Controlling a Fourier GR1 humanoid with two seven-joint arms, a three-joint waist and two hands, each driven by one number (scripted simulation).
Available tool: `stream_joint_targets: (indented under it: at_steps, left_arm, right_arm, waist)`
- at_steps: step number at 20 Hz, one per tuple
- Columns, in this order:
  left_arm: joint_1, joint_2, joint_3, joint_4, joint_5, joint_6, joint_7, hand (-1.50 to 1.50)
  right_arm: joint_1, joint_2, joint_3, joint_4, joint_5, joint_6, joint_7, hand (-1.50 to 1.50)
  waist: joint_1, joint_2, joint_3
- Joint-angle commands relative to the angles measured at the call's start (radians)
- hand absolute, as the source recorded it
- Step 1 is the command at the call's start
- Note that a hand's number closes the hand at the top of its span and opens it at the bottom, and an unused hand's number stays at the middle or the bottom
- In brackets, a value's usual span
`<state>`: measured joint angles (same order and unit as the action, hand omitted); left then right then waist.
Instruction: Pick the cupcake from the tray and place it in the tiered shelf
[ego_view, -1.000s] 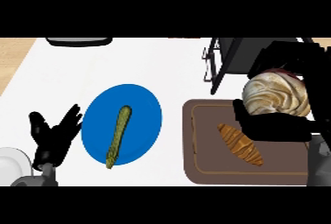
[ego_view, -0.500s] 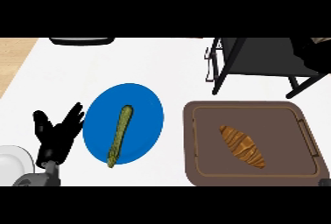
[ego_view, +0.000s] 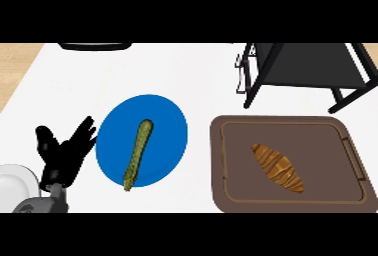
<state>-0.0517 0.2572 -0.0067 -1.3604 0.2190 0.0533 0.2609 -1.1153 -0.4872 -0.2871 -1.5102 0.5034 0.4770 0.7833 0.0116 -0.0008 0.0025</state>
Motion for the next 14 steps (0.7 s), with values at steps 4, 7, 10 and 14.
stream_joint_targets:
  at_steps: [4,7,10,14]
  left_arm:
    - [0.024,-0.019,-0.003,0.001,-0.011,0.000,0.014,0.00]
    - [-0.036,-0.019,0.009,0.074,-0.033,0.007,0.006,0.00]
    - [0.019,-0.012,0.011,0.010,-0.019,-0.011,0.006,0.00]
    - [0.003,-0.014,-0.001,-0.031,-0.022,-0.011,0.062,0.00]
  right_arm:
    - [-0.062,-0.072,0.032,0.273,0.024,-0.004,-0.184,1.50]
    - [0.027,-0.035,0.060,0.280,0.065,-0.090,-0.270,1.50]
    - [-0.040,-0.078,0.071,0.468,0.117,-0.139,-0.383,1.50]
    - [-0.109,-0.098,0.075,0.628,0.160,-0.204,-0.459,1.50]
  waist:
    - [0.007,0.005,-0.003]
    - [-0.004,0.005,-0.003]
    - [0.014,0.008,-0.003]
    - [0.019,0.009,-0.003]
